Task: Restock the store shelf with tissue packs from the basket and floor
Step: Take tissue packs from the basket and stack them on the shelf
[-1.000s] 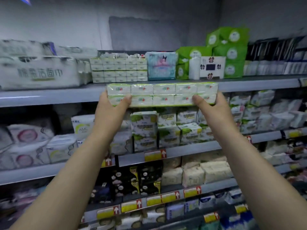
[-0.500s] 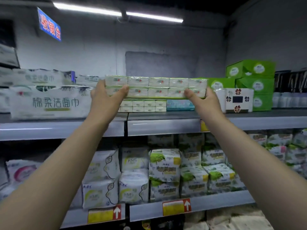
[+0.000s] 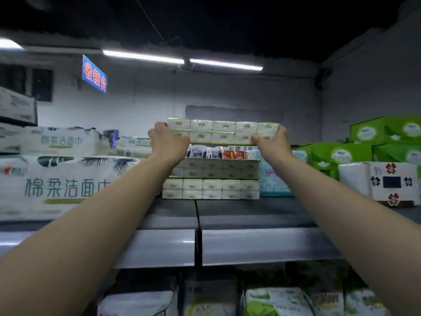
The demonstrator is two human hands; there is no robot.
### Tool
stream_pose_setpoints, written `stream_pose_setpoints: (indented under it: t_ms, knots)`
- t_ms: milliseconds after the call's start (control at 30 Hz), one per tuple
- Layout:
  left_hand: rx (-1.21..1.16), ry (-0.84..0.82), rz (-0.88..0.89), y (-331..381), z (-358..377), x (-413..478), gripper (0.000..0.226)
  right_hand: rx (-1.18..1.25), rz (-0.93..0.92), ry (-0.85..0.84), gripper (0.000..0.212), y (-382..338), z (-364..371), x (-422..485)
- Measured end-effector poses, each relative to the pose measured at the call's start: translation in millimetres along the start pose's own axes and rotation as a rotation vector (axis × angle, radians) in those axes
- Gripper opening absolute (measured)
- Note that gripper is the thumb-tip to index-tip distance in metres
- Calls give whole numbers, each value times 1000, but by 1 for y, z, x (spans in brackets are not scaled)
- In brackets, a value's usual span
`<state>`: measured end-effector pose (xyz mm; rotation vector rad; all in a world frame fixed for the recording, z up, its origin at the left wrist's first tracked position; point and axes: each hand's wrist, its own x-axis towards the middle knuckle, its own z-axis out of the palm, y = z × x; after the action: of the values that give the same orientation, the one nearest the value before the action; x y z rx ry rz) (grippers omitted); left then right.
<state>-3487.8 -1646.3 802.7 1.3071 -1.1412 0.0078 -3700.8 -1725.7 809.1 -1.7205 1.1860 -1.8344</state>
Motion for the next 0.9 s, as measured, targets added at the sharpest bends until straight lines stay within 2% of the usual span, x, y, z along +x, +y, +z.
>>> stream_pose_setpoints:
  t_ms: [67,167,267,333,400,600,733,900]
  knots:
    - [147,-95,-41,-10,9,11,54,-60,37,-54,65,10,12,13]
    - [310,-225,-61,-27,25,16,70,-171,121,-168,75,36,25,22]
    - [195,-191,-85,-33,33,20,81,-183,120,-156,73,48,31,30]
    - [195,-173,-75,-36,33,20,77,-200,107,-155,71,48,33,30]
    - [295,-215,-59,-39,34,20,74,-219,103,-161,68,49,35,30]
    - [585,-353,-77,-41,34,14,91,-271,95,-190,74,50,36,27]
    - [649,-394,-71,-37,28,11,90,-409,94,-205,77,40,34,21]
    - [671,-463,-61,-26,18,3,79,-608,55,-345,87,20,15,7]
